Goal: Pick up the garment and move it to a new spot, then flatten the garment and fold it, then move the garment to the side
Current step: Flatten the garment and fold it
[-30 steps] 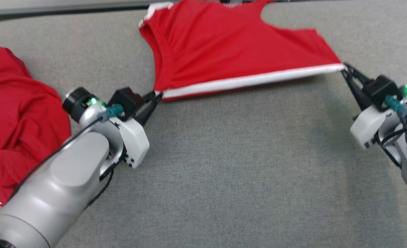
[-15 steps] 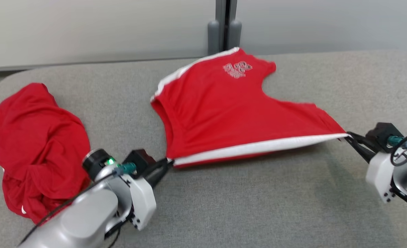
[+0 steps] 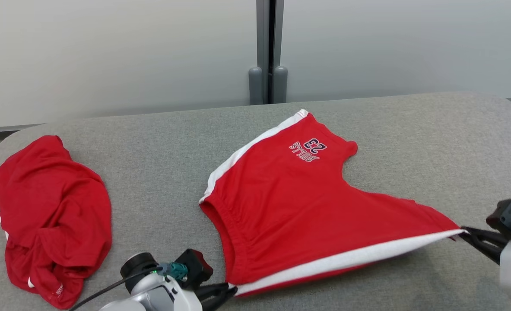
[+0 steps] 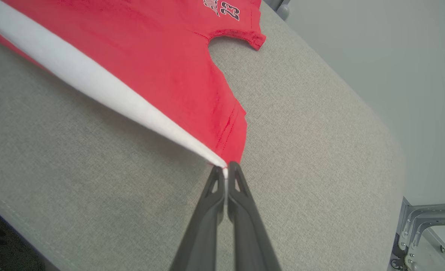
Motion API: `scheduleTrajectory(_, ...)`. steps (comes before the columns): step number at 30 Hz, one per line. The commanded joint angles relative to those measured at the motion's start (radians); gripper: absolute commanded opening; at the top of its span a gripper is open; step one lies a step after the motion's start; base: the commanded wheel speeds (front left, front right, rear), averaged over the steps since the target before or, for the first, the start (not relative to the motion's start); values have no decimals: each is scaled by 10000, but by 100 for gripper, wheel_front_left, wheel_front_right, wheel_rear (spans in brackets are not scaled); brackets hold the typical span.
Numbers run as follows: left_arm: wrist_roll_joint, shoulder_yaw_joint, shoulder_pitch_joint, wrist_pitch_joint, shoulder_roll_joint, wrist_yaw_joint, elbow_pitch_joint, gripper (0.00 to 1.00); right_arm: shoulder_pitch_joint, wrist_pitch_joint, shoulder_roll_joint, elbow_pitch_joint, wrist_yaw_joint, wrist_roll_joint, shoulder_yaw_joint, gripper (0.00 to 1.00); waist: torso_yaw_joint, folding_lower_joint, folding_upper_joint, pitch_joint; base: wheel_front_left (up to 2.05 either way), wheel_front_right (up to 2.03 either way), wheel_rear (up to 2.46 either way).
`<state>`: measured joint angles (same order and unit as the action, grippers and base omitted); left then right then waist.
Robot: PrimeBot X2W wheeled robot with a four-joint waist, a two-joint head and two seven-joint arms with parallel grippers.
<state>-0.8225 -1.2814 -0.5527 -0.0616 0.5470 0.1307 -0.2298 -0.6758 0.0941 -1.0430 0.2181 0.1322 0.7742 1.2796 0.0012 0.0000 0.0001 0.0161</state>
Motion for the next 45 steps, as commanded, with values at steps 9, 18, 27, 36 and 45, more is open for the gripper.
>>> scheduleTrajectory(9, -621, 22, 682, -754, 789, -6, 1679, 0, 349, 849, -1907, -2117, -26, 173, 2, 0, -145, 0, -1, -66, 0, 0, 0)
scheduleTrajectory(18, -1038, 285, -268, 46, 575, -6, 1469, 0, -762, 495, -1835, -1736, -26, -33, -202, 0, 513, 0, -1, 415, 0, 0, 0)
scheduleTrajectory(27, -892, 937, -1056, 870, -344, -345, 372, 0, -2483, 418, -1163, -414, -26, -753, -183, 0, 1484, 0, -1, 1371, 0, 0, 0)
scheduleTrajectory(36, -554, 1124, -2169, 1140, -1888, -534, -1144, 0, -3923, 833, -1138, 52, -26, -1498, 5, 0, 2673, 0, -1, 2702, 0, 0, 0)
scheduleTrajectory(45, -567, 998, -3084, 1453, -2987, -167, -2334, 0, -4971, 1520, -1178, -271, -25, -2852, 16, 0, 3414, 0, -1, 3839, 0, 0, 0)
